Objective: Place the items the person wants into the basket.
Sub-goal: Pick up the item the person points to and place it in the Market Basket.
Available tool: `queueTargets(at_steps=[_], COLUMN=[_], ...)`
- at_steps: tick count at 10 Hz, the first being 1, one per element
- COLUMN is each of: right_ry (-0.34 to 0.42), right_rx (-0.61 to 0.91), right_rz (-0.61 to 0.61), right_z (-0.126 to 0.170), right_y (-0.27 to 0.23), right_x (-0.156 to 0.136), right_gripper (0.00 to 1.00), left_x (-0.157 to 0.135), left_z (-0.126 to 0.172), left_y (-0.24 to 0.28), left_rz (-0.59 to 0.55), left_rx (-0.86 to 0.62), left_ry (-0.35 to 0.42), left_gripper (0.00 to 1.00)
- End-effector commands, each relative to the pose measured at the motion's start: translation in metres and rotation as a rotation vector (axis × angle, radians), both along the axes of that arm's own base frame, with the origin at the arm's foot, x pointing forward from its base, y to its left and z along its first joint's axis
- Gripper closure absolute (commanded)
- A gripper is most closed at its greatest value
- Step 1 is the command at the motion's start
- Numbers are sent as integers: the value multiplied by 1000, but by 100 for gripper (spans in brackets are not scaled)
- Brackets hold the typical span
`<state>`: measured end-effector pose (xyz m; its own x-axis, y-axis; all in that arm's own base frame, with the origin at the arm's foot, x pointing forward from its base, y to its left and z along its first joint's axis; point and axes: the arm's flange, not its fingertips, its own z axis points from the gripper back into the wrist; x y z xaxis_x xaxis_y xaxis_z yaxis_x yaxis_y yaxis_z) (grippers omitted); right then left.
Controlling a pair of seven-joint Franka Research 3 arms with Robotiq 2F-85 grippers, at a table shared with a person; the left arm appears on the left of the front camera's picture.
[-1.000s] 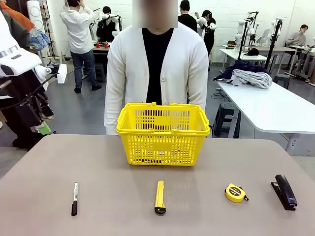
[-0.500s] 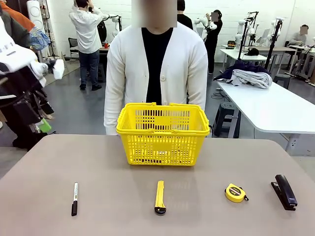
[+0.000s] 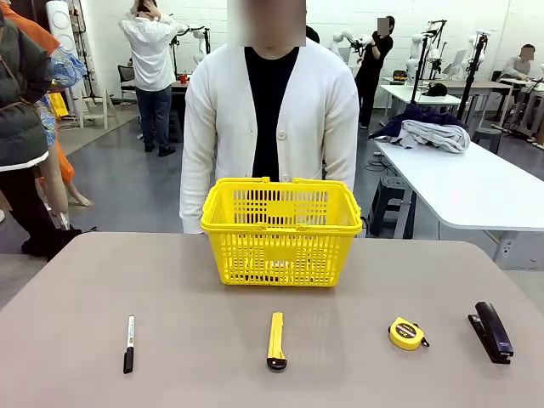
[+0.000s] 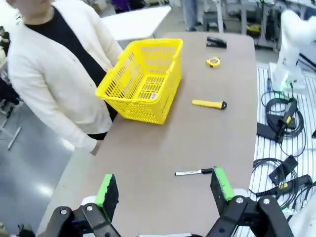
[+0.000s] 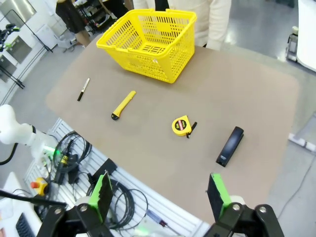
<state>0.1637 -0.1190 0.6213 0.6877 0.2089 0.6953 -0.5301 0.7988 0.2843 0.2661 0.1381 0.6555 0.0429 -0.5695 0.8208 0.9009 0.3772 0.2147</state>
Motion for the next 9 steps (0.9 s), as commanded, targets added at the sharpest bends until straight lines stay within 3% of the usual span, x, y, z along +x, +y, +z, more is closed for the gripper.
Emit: queueTargets(at_steps=[1, 4, 7, 8, 9], right_ry=[-5, -5, -5, -5, -5], right_rx=[7, 7, 7, 7, 7], right_rz=[22, 22, 22, 22, 22], right_z=[-1, -1, -1, -1, -1], right_y=[1, 1, 1, 1, 1], right_x=[1, 1, 1, 1, 1], right_gripper=[0, 0, 0, 0, 0], left_x=[-4, -13, -9, -8, -9], left_z=[-16, -19, -15, -14, -22], left_y=[35, 61, 45, 37, 48], left_rz=[36, 96, 16, -4, 46], left_rx=[-58, -59, 2, 12, -24], left_ry=[49, 118, 197, 206, 184], left_gripper=[3, 3, 3, 3, 3])
